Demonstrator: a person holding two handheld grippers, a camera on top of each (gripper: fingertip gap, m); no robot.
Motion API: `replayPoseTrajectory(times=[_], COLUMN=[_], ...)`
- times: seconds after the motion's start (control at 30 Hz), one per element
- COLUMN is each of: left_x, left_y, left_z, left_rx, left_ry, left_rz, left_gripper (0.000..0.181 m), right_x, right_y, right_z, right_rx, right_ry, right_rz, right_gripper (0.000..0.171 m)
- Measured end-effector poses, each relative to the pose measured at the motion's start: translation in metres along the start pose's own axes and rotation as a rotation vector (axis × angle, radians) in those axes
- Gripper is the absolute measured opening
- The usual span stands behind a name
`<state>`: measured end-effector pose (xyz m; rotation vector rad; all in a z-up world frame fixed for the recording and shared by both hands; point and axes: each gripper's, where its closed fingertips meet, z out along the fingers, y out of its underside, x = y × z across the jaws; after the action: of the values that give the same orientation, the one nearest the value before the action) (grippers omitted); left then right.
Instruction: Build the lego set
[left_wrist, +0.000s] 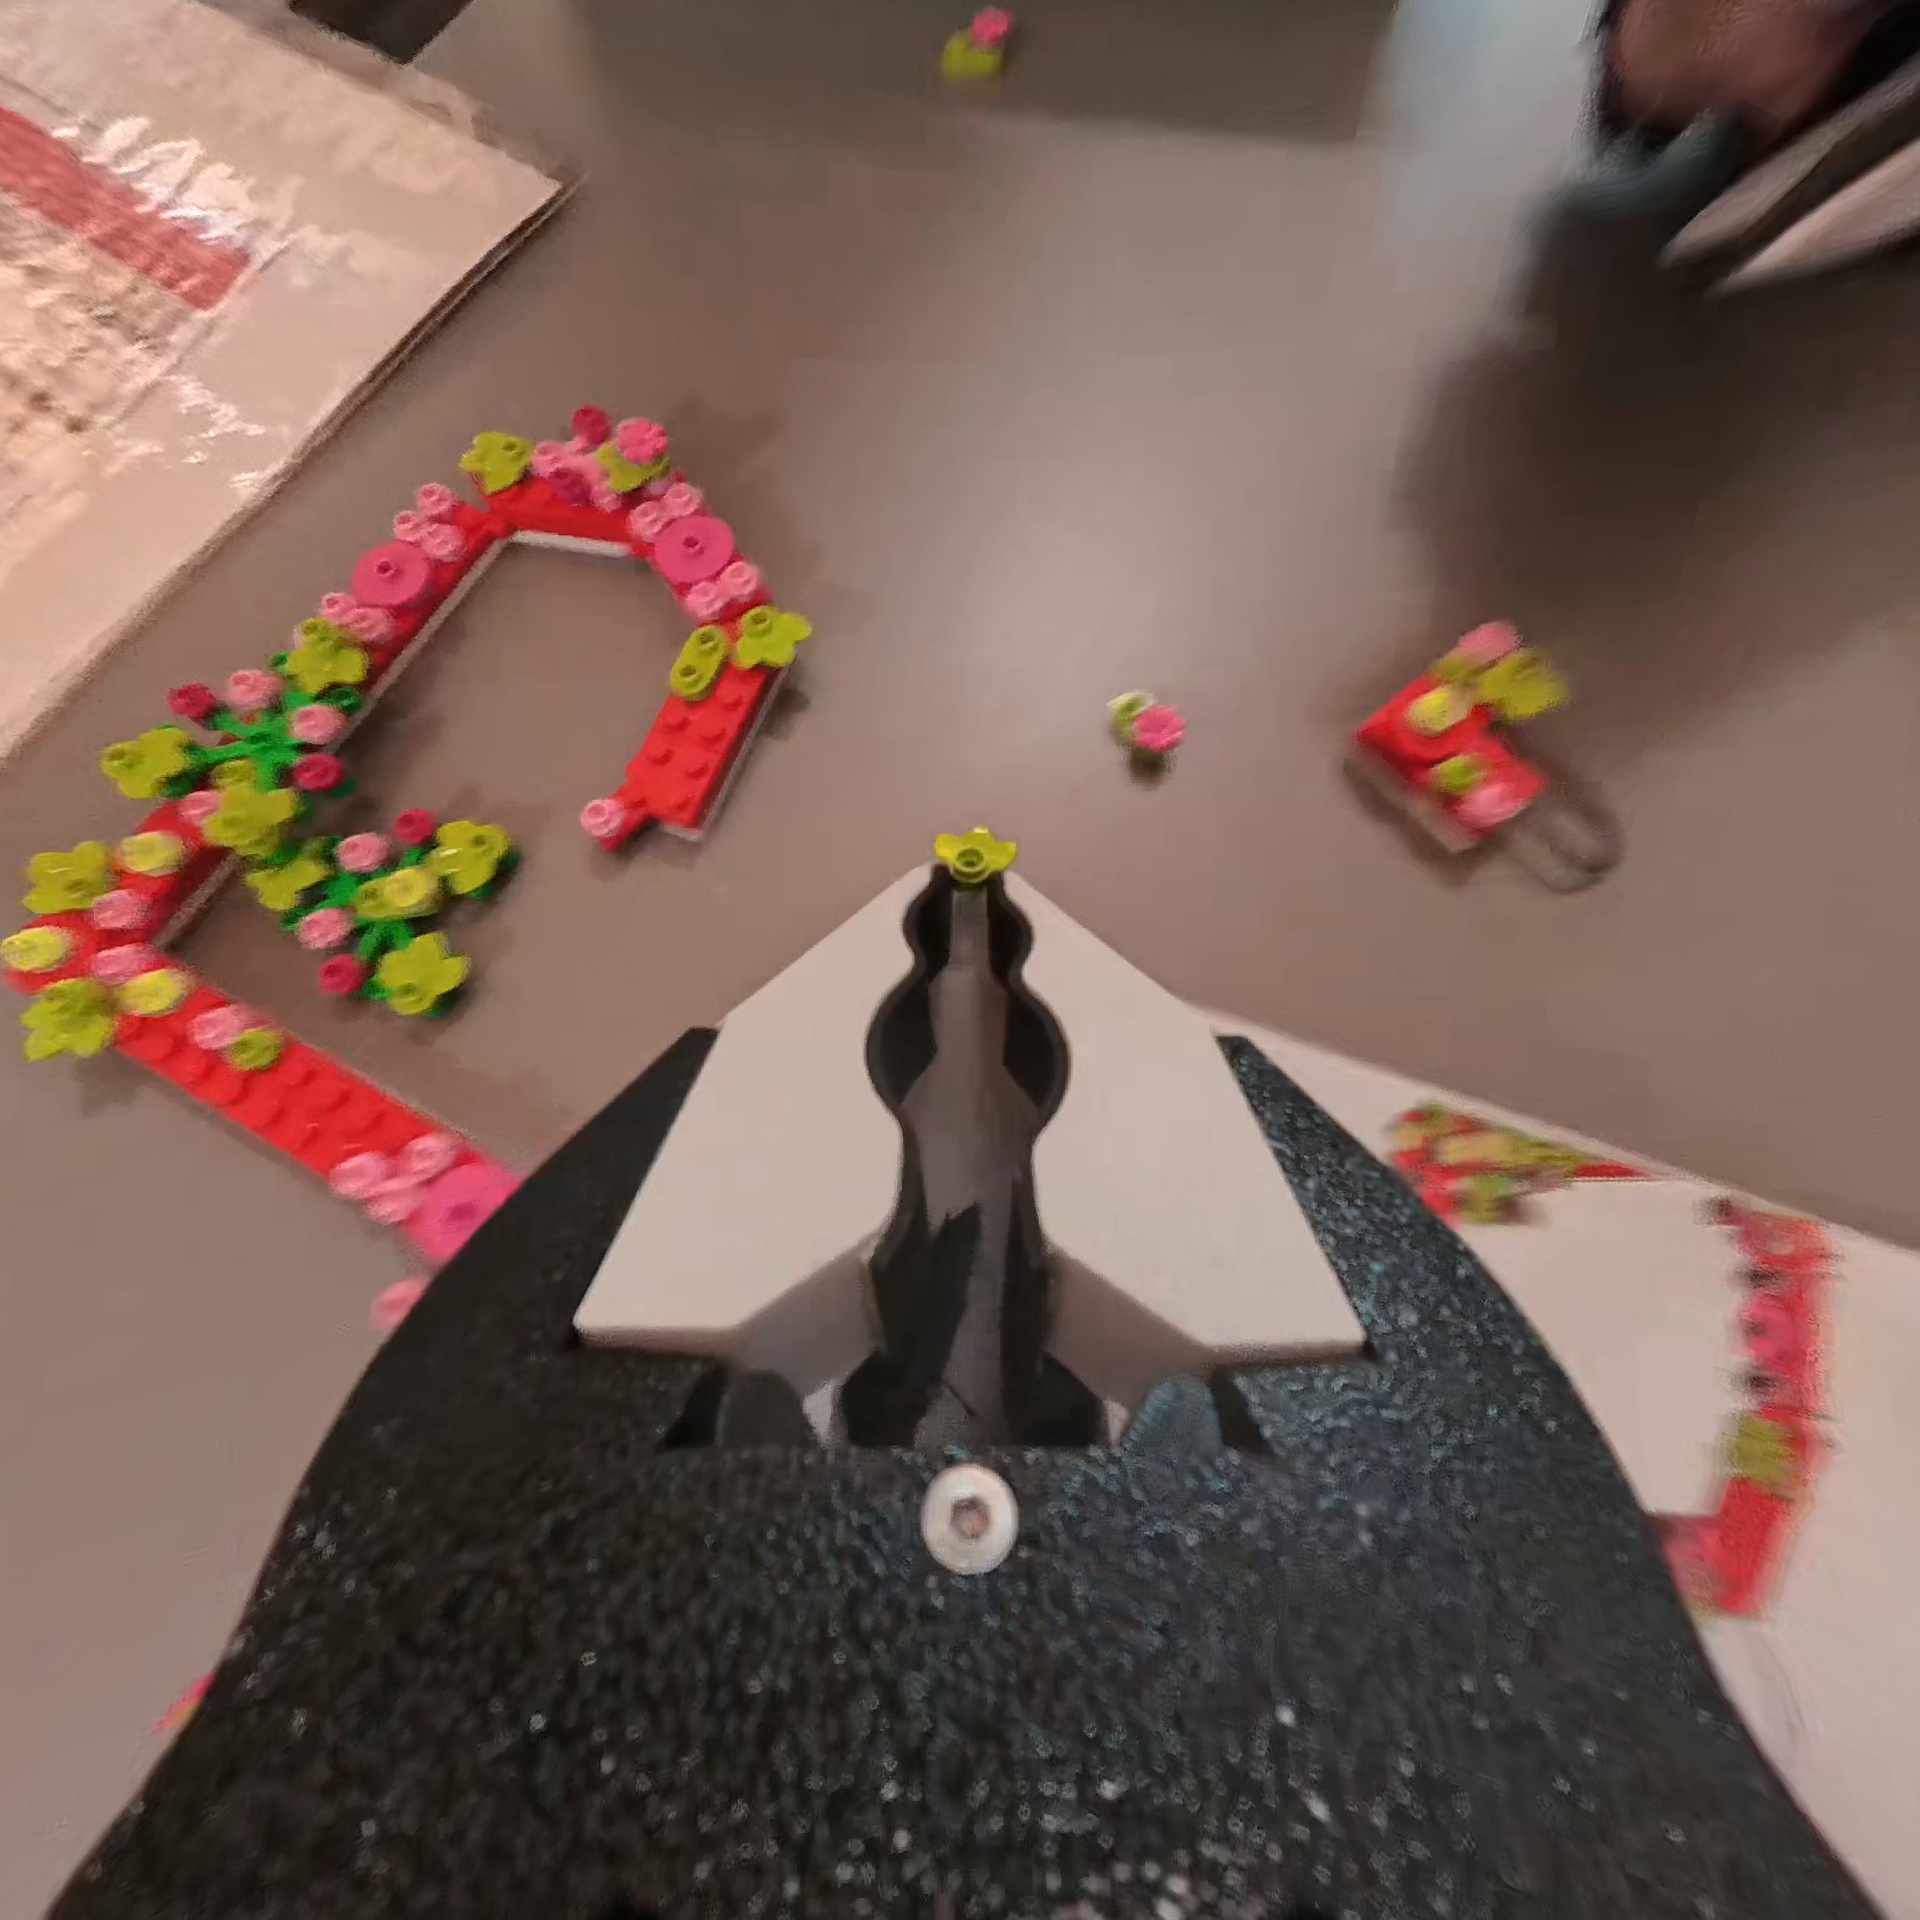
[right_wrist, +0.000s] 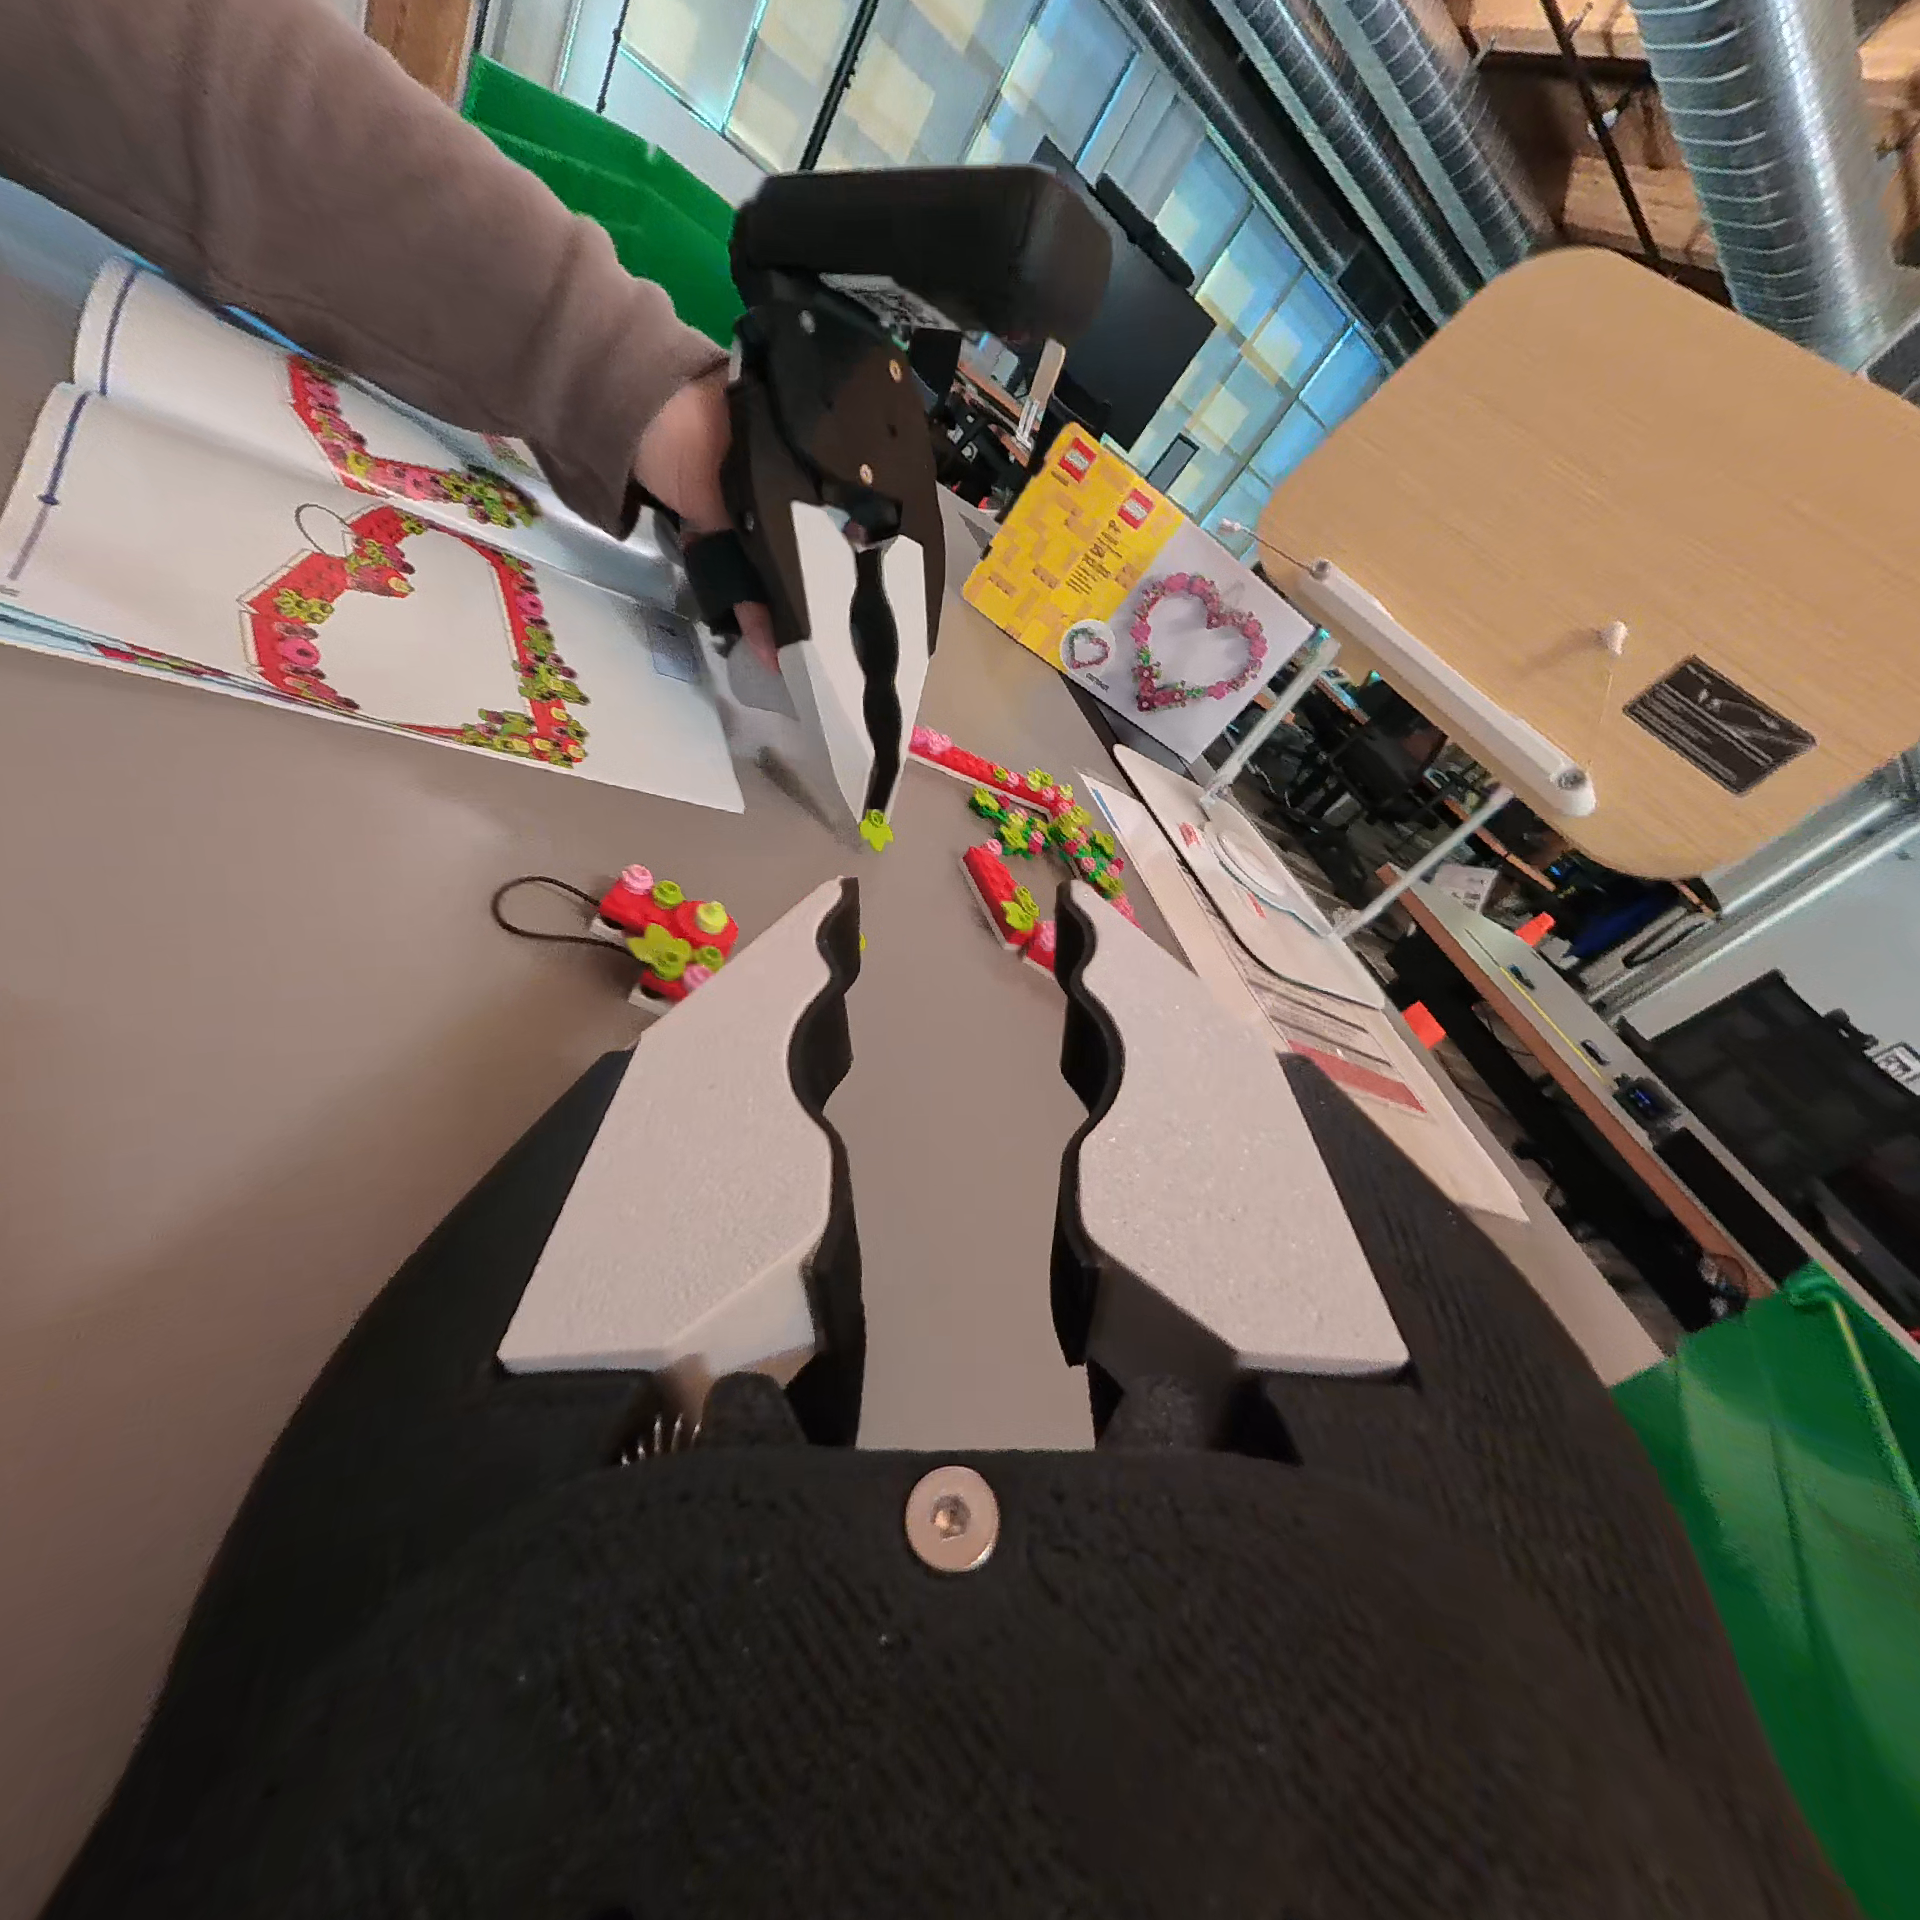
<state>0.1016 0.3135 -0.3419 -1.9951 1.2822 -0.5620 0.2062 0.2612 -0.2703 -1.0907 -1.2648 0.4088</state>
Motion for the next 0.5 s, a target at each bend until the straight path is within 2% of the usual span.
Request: replayPoseTrajectory(times=[0.03,0.13,0.2,0.33,0.5], left_x=[0.014,0.063,0.085,0.109,0.120], left_y=[-0.008,-0.035,-0.044,-0.047,-0.050], left_z=[-0.002,-0.011,-0.015,-0.017,-0.017], left_rx=[0.044,0.153,0.177,0.169,0.163], left_ry=[0.067,0.325,0.435,0.554,0.629], left_rz=[-0.056,-0.239,-0.327,-0.398,-0.434], left_gripper=[0.006,0.005,0.005,0.005,0.005], right_x=[-0.003,-0.019,-0.033,-0.056,-0.061], right_y=[-0.003,-0.016,-0.023,-0.024,-0.019], right_z=[0.001,0.004,0.006,0.011,0.014], right_rx=[0.008,0.036,0.050,0.035,0.004], right_ry=[-0.004,-0.031,-0.048,-0.103,-0.119], right_rz=[-0.015,-0.093,-0.183,-0.317,-0.355], right_gripper=[0.035,0.029,0.023,0.013,0.013])
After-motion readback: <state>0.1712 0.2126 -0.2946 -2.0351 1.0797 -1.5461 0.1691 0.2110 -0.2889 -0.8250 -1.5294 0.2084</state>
